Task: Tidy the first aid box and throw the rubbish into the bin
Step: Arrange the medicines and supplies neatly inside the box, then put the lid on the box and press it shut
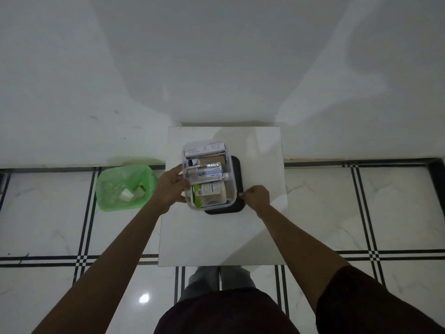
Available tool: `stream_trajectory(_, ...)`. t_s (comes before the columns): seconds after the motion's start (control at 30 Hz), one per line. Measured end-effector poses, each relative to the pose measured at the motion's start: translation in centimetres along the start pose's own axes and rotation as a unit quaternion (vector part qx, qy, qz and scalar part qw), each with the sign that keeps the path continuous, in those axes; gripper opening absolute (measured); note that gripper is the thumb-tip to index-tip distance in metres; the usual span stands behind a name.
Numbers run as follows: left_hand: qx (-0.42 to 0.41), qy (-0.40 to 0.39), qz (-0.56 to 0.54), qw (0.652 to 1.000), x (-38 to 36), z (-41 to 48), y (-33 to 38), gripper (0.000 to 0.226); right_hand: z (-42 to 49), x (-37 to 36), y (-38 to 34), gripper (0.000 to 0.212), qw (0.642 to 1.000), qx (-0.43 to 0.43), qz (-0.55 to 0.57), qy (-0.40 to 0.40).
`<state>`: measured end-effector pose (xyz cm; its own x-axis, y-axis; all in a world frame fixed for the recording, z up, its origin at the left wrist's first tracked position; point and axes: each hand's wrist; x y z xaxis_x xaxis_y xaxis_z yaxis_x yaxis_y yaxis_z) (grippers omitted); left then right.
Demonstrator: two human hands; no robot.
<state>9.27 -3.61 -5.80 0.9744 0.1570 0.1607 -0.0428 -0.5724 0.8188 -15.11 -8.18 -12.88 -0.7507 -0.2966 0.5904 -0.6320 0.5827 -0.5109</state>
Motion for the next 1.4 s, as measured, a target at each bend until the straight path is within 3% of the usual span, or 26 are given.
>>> stream_trajectory(0.17,0.000,0.002,0.000,1.000,0.2,-0.1,-0.2,0.044,0.3,3.3,-0.5,0.013,0.986,-0.042,0.162,-0.002)
stream_trajectory(0.3,0.004,-0.003,0.000,1.000,0.0,-0.3,-0.3,0.041,-0.9,7.6,-2.1,0.028,0.979,-0.023,0.202,-0.036)
stream_trajectory(0.37,0.011,-0.002,-0.004,1.000,-0.6,-0.3,-0.2,0.043,-1.8,8.9,-3.2,0.024,0.986,0.046,0.161,-0.018)
stream_trajectory(0.43,0.012,-0.006,-0.003,1.000,-1.3,-0.2,-0.1,0.043,-3.4,9.1,-4.6,0.019,0.983,0.151,0.093,0.058)
stream_trajectory(0.5,0.012,-0.018,0.003,1.000,-2.0,0.2,0.0,0.039,-5.2,8.5,-5.9,0.022,0.958,0.247,0.039,0.137)
stream_trajectory(0.6,0.021,-0.022,0.007,1.000,-3.0,0.7,0.1,0.041,-7.4,6.3,-7.0,0.027,0.928,0.343,-0.014,0.146)
stream_trajectory(0.7,0.019,-0.019,0.019,0.999,-3.5,1.0,-0.4,0.045,-8.2,3.0,-6.3,0.027,0.884,0.419,-0.110,0.175)
stream_trajectory(0.83,0.033,0.008,-0.009,0.999,-3.3,0.9,-1.4,0.032,-8.8,-0.8,-5.1,0.035,0.837,0.469,-0.157,0.234)
stream_trajectory(0.9,0.041,0.044,-0.040,0.997,-2.9,0.6,-1.5,0.028,-9.0,-2.3,-4.6,0.032,0.829,0.469,-0.186,0.240)
stream_trajectory(1.03,0.041,0.119,-0.070,0.990,-2.5,0.1,-1.3,0.018,-9.3,-3.8,-4.5,0.022,0.830,0.467,-0.249,0.178)
stream_trajectory(1.13,0.029,0.135,-0.041,0.990,-3.1,-0.3,-1.4,0.022,-9.2,-2.8,-4.8,0.018,0.850,0.459,-0.172,0.193)
stream_trajectory(1.23,0.000,0.180,0.005,0.984,-3.7,-0.8,-1.9,0.027,-8.4,-0.3,-4.3,0.015,0.903,0.326,-0.098,0.263)
stream_trajectory(1.33,-0.058,0.225,0.071,0.970,-4.3,-1.5,-2.6,0.024,-7.2,2.1,-2.8,0.026,0.960,0.153,-0.056,0.227)
stream_trajectory(1.4,-0.084,0.234,0.104,0.963,-4.9,-2.3,-2.7,0.024,-6.7,2.9,-2.0,0.025,0.971,0.127,-0.062,0.191)
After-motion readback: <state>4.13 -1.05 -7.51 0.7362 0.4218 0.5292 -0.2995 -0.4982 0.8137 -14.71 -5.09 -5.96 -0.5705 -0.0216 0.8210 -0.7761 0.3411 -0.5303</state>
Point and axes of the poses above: each hand's wrist, its own z-axis towards the middle knuckle, its own x-axis out of the back of the hand, y = z × x, and after that the axes turned 8 degrees about y, right-handed
